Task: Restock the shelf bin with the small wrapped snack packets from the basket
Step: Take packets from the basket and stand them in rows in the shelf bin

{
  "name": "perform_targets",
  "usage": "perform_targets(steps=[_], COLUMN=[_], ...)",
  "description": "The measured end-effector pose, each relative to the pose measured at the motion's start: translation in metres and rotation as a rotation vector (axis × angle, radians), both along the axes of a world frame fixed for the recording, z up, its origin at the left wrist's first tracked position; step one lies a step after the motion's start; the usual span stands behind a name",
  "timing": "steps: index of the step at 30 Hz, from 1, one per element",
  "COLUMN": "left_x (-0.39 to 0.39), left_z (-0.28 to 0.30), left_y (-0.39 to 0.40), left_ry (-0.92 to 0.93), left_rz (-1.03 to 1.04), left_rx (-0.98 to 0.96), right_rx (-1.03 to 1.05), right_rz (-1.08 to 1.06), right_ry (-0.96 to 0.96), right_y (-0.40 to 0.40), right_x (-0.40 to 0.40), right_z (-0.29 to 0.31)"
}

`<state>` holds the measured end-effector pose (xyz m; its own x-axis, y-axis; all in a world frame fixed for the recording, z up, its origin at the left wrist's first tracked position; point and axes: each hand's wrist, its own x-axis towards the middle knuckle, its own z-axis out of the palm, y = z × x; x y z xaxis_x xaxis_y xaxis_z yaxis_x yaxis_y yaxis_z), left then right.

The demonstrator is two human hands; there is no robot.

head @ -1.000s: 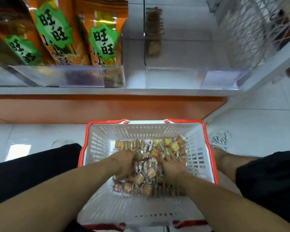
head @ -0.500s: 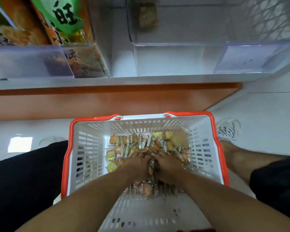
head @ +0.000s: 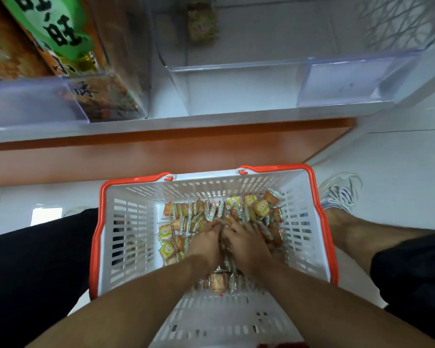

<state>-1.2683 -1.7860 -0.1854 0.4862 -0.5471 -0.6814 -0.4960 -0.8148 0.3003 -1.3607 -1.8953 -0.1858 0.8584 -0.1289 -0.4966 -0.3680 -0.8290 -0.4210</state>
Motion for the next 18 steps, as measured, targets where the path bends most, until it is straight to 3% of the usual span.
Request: perform_targets(steps=[3,8,11,14,18], left_x=[0.010,0.038,0.057,0.075,0.089], left_z=[0.014,0.049,0.086,0.129,0.205], left_y=[0.002,0.002,0.002,-0.003,-0.010], left_ry=[0.165,0.388,0.731,0.933,1.003], left_rz=[0.360,0.618,0.830,0.810,0.721], left_rx=[-0.141,-0.336,-0.389,-0.437,-0.536], right_rx=[0.104,0.351,0.493,0.571,0.622], right_rz=[-0.145,-0.367,-0.470,-0.461,-0.446], right_ry=[-0.104,-0.083,-0.001,0.037,0.004], right_y=[-0.004,-0.027,-0.046,-0.062,-0.074], right_x=[0.009,0.036,0.053,0.069,0.081], right_z=[0.010,0.057,0.105,0.160,0.246])
